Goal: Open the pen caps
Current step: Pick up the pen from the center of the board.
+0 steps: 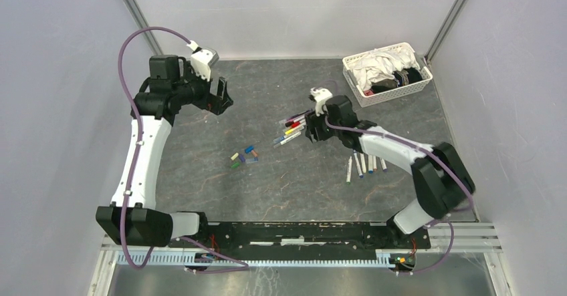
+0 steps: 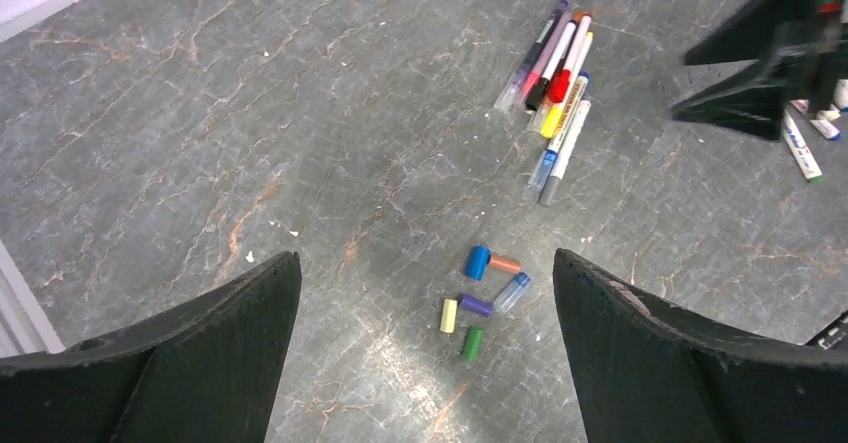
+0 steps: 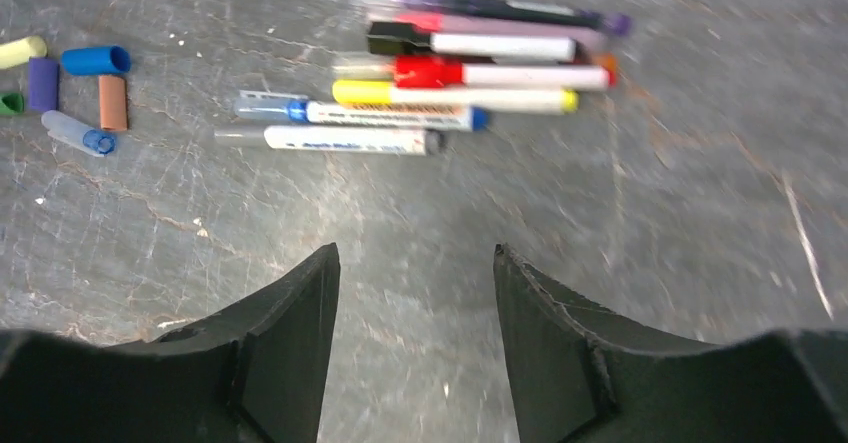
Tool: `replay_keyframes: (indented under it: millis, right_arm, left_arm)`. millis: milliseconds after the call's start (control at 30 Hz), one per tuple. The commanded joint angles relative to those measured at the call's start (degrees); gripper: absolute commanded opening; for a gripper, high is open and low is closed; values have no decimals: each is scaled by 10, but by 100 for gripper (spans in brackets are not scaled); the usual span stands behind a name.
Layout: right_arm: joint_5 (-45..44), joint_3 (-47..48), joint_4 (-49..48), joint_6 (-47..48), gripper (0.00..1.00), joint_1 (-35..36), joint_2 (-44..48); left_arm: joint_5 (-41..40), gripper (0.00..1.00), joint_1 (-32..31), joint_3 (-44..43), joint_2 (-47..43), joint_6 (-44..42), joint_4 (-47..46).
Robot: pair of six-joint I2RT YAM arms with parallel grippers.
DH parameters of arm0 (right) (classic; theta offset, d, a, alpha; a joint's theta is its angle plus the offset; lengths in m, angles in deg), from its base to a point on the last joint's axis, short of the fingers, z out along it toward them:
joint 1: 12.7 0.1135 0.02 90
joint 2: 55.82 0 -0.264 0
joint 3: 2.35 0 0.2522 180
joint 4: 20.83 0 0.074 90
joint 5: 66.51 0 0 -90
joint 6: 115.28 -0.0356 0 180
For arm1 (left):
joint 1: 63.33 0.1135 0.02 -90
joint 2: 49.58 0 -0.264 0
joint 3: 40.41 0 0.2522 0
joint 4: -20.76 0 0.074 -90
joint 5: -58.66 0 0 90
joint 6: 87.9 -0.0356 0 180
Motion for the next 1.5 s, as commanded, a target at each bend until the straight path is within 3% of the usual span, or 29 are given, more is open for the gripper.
replay_keyframes:
  millis: [0,233,700,1167,1467]
  right_arm:
    - [128,76,-7,112,64,-1,-99]
    - [182,117,-73,156,66,12,-166]
    - [214,189,-40,175,60,40,-263]
    - [136,73,-105,186,46,61,-178]
    - [101,35,-92,187,41,66,-159]
  left_arm:
    - [31,100,3,12,-15,0,16]
    - [64,100,3,47,-35,-22,20]
    - [65,100,3,65,-28,-41,30]
    - [51,100,3,67,-29,-44,25]
    - [50,100,3,70,-29,-46,24]
